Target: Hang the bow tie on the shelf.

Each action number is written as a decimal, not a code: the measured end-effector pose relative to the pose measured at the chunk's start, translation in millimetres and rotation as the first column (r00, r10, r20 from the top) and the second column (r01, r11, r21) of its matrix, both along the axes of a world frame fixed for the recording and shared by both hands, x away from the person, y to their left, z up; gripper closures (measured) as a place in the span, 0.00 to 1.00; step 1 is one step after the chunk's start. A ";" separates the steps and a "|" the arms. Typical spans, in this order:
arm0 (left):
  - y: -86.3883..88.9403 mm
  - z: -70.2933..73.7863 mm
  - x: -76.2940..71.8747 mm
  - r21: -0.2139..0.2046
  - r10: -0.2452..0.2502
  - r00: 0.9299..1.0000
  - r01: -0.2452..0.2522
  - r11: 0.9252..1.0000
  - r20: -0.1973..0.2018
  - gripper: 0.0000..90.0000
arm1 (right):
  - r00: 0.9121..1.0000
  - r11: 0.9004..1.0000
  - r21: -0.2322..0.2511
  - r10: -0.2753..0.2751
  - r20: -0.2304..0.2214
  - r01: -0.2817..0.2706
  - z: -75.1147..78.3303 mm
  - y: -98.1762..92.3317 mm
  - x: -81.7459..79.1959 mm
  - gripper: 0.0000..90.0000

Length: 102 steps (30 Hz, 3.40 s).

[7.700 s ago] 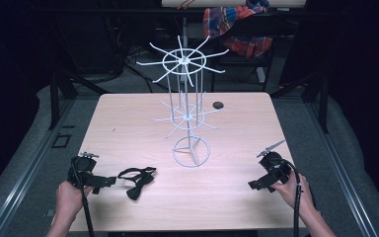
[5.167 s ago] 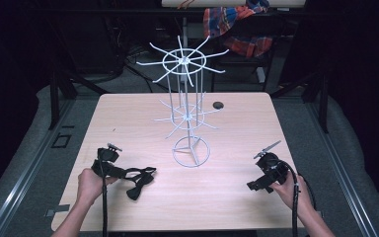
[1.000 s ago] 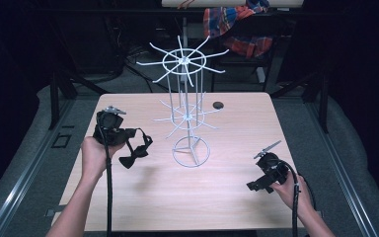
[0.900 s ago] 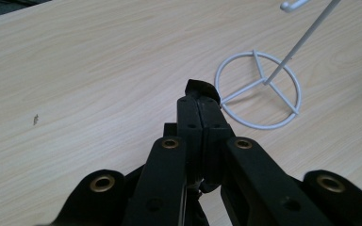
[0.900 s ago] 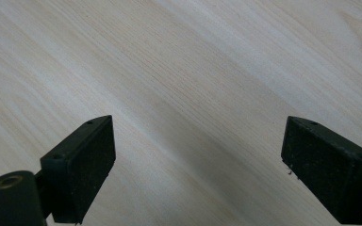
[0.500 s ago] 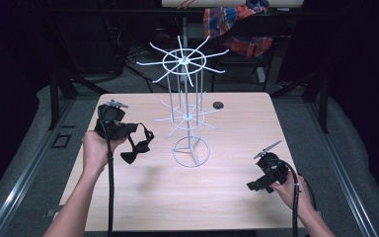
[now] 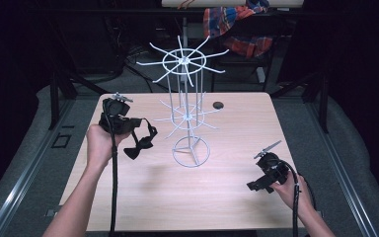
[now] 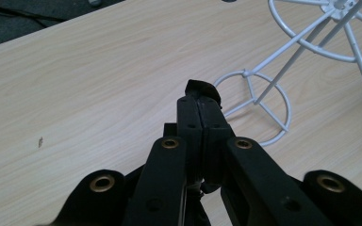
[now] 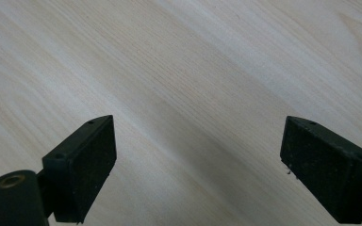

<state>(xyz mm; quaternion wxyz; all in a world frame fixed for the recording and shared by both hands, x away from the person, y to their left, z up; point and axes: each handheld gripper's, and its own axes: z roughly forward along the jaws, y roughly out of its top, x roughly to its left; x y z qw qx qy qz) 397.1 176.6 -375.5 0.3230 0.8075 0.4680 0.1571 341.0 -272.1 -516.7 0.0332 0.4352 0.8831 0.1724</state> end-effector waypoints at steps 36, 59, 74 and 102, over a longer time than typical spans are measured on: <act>-23.1 11.7 -1.2 0.025 -0.053 0.998 0.052 0.998 0.037 0.99 | 1.000 1.000 0.004 -0.001 -0.003 0.001 -1.2 0.1 0.6 0.12; -40.8 9.2 -2.3 0.033 -0.090 0.995 0.089 0.995 0.037 0.99 | 1.000 1.000 -0.006 0.001 -0.011 -0.001 -1.3 -0.3 1.1 0.12; -47.4 2.8 -2.1 0.020 -0.111 0.994 0.110 0.994 0.025 0.99 | 1.000 1.000 0.000 0.006 -0.015 -0.006 -1.7 -0.5 1.6 0.13; -49.4 -14.1 -0.3 0.015 -0.118 0.993 0.118 0.993 0.014 0.91 | 1.000 1.000 -0.007 0.006 -0.011 -0.006 -1.2 -1.4 1.0 0.13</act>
